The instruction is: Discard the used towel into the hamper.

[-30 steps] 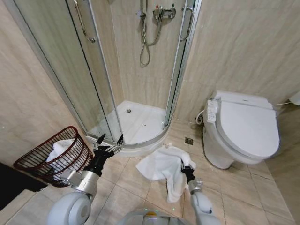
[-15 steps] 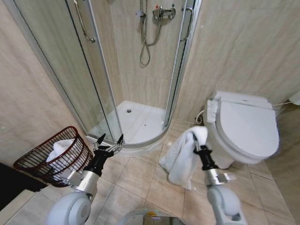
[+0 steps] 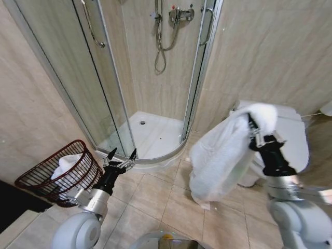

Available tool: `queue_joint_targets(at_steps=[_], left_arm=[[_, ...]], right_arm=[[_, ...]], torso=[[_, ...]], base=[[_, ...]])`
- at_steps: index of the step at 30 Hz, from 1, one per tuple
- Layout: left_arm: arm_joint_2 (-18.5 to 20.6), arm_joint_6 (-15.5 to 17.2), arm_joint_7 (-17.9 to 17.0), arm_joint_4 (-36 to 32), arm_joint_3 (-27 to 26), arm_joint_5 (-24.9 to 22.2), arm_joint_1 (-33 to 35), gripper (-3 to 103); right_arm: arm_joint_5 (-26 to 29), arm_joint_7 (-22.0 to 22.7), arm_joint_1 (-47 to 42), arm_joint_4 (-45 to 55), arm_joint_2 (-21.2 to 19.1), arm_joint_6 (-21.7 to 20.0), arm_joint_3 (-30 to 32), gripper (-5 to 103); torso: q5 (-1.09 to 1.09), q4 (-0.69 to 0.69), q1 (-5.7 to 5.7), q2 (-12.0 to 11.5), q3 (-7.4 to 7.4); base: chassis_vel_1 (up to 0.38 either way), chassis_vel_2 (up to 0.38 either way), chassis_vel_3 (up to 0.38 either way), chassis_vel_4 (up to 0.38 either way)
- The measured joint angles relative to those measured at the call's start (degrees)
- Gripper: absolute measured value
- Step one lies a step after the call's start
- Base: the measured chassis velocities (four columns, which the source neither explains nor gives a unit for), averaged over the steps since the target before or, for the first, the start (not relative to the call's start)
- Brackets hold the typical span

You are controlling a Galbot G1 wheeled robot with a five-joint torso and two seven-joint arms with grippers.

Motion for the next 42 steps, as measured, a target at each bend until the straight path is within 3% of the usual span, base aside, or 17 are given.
queue_joint_targets(at_steps=[5,17,27,30,42], left_arm=[[0.00,0.00,0.00,0.00,0.00,0.00,0.00,100],[0.00,0.00,0.00,0.00,0.00,0.00,0.00,100],[0.00,0.00,0.00,0.00,0.00,0.00,0.00,100],[0.00,0.00,0.00,0.00,0.00,0.00,0.00,100],[0.00,0.00,0.00,0.00,0.00,0.00,0.00,100]], right_arm=[[1.75,-0.20,0.85,-1.87,-0.63,-0.24,1.43,12],[8.53,1.52,5.22,-0.37,-4.32,-1.54,5.04,12],[11.30,2.02,9.98,-4.57,-8.70,0.42,6.35,12],[10.68,2.79,11.24,-6.41,-10.75,3.32,7.47,12],[12.19,5.05,11.86,-6.50,-13.02,4.99,10.01,12]], torso=[[0.07,-0.02,0.41,1.05,0.67],[0.03,-0.02,1.38,4.00,2.59],[0.03,-0.01,2.24,6.25,4.00],[0.03,-0.01,2.60,7.23,4.62],[0.04,-0.01,3.69,9.90,6.19]], base=[[0.000,0.000,0.000,0.000],[0.000,0.000,0.000,0.000],[0.000,0.000,0.000,0.000],[0.000,0.000,0.000,0.000],[0.000,0.000,0.000,0.000]])
